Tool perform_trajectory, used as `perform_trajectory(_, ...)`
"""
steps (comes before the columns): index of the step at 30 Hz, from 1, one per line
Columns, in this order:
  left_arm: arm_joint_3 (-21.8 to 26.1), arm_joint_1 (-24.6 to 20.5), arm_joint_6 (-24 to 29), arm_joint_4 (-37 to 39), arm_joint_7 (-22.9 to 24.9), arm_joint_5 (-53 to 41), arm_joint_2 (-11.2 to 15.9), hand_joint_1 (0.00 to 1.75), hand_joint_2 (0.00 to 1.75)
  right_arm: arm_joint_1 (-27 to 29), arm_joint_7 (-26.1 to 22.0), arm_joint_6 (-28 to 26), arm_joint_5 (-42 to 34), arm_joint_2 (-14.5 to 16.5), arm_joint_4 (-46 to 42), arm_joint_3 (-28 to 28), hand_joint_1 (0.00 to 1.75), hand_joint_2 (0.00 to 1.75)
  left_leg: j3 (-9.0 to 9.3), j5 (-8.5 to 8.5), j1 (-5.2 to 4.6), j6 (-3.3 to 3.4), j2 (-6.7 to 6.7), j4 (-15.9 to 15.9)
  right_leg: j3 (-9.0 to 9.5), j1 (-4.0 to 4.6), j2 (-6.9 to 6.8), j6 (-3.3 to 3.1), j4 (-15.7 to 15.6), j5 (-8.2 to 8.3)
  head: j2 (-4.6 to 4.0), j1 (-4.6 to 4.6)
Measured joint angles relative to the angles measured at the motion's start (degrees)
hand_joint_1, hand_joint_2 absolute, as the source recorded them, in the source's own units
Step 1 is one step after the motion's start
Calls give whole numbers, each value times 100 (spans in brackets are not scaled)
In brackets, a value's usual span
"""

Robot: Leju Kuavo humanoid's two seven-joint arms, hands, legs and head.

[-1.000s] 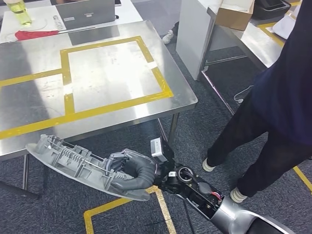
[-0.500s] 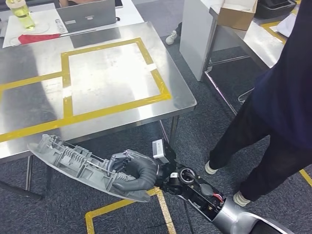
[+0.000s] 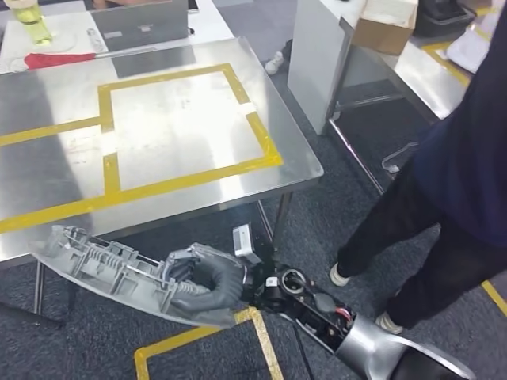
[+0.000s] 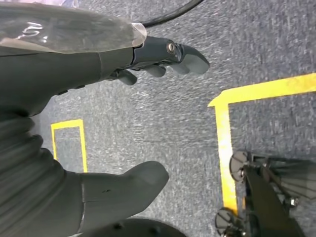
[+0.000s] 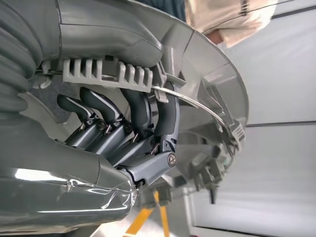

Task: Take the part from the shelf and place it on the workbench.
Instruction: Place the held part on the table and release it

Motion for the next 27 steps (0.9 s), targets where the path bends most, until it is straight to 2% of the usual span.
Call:
perform_trajectory(2,0,-1,1,2,2,-6,9,0,175,-2,-5,-2,-3,-3,0,-2,175,175,-8,-41,-29,130,-49,45,20,-29,-1,40,31,-52,0,86)
perform_trajectory(4,-1,-5,1,3,2,-8,22,0,175,-7,-7,-3,0,-5,0,-6,175,175,16,-71,-58,216,-82,59,-75,-63,34,68,323,-257,0,151)
perform_trajectory(5,-1,-8,1,4,2,-10,26,0,175,-11,-8,-3,1,-5,-1,-10,175,175,30,-79,-77,253,-97,59,-223,-61,59,67,653,-432,0,190)
perform_trajectory(7,-1,-12,1,4,2,-18,34,0,175,-7,-11,-9,1,-8,-1,-22,175,175,38,-90,-128,305,-132,58,-685,-35,103,26,1547,-803,0,260)
perform_trajectory(8,-1,-12,1,4,3,-22,38,0,175,-1,-11,-13,1,-10,-1,-27,175,175,40,-94,-157,325,-159,57,-883,-15,118,-9,1885,-889,0,280)
perform_trajectory(9,-2,-12,1,4,3,-27,39,0,175,5,-11,-17,1,-14,-1,-32,175,175,48,-99,-185,340,-190,57,-985,11,132,-56,2012,-853,0,295)
perform_trajectory(10,-4,-12,0,3,4,-30,39,0,175,6,-10,-21,2,-16,-1,-37,175,175,61,-104,-208,350,-225,57,-966,48,148,-113,1889,-698,0,299)
perform_trajectory(12,-8,-12,-1,3,4,-32,29,0,175,0,-8,-25,3,-19,-1,-45,175,175,99,-114,-226,365,-294,53,-651,149,220,-246,1086,-192,0,307)
perform_trajectory(13,-9,-16,-2,3,4,-31,21,0,175,-6,-9,-26,4,-19,-2,-50,175,175,107,-115,-234,366,-323,52,-478,190,274,-301,670,-4,0,303)
perform_trajectory(14,-10,-19,-2,3,4,-30,12,0,175,-14,-10,-27,5,-19,-3,-55,175,175,104,-112,-234,361,-351,50,-354,220,320,-333,365,111,0,309)
perform_trajectory(15,-11,-19,-3,2,4,-28,5,0,175,-20,-11,-27,6,-19,-3,-59,175,175,95,-104,-233,349,-372,43,-295,235,354,-347,203,149,0,314)
perform_trajectory(17,-13,-13,-5,3,5,-25,9,0,175,-27,-12,-27,8,-19,-4,-67,175,175,88,-85,-237,308,-407,18,-260,216,338,-338,109,163,0,329)
perform_trajectory(19,-13,-6,-6,3,7,-23,19,0,175,-31,-10,-32,9,-17,-7,-74,175,175,49,-181,-249,263,-337,134,-207,170,293,-342,6,219,0,306)
perform_trajectory(20,-13,-10,-6,2,7,-23,22,0,175,-33,-11,-39,10,-17,-7,-79,175,175,-42,-319,-251,238,-279,349,-184,149,263,-348,-42,246,0,275)
perform_trajectory(22,-14,-19,-6,2,7,-26,24,0,175,-36,-16,-62,23,-17,-6,-85,175,175,-393,-714,-230,179,-185,1118,-187,147,200,-361,-61,260,0,193)
perform_trajectory(23,-14,-20,-6,3,7,-28,25,0,175,-35,-19,-76,30,-18,-5,-87,175,175,-566,-856,-216,150,-167,1482,-195,146,167,-362,-58,260,0,157)
perform_trajectory(24,-15,-18,-6,3,7,-30,28,0,175,-34,-20,-91,37,-19,-5,-89,175,175,-661,-896,-203,126,-151,1678,-200,145,136,-360,-55,258,0,128)
perform_trajectory(25,-15,-15,-6,4,7,-33,31,0,175,-33,-21,-109,38,-19,-5,-94,175,175,-629,-816,-188,106,-133,1624,-201,142,109,-355,-50,254,0,106)
perform_trajectory(26,-15,-12,-6,4,7,-36,36,0,175,-34,-24,-125,38,-19,-5,-100,175,175,-468,-636,-174,93,-108,1316,-199,138,86,-344,-40,247,0,89)
perform_trajectory(27,-15,-12,-6,3,7,-38,43,0,175,-36,-27,-140,38,-19,-7,-110,175,175,-226,-425,-164,86,-61,863,-196,134,67,-325,-23,234,0,79)
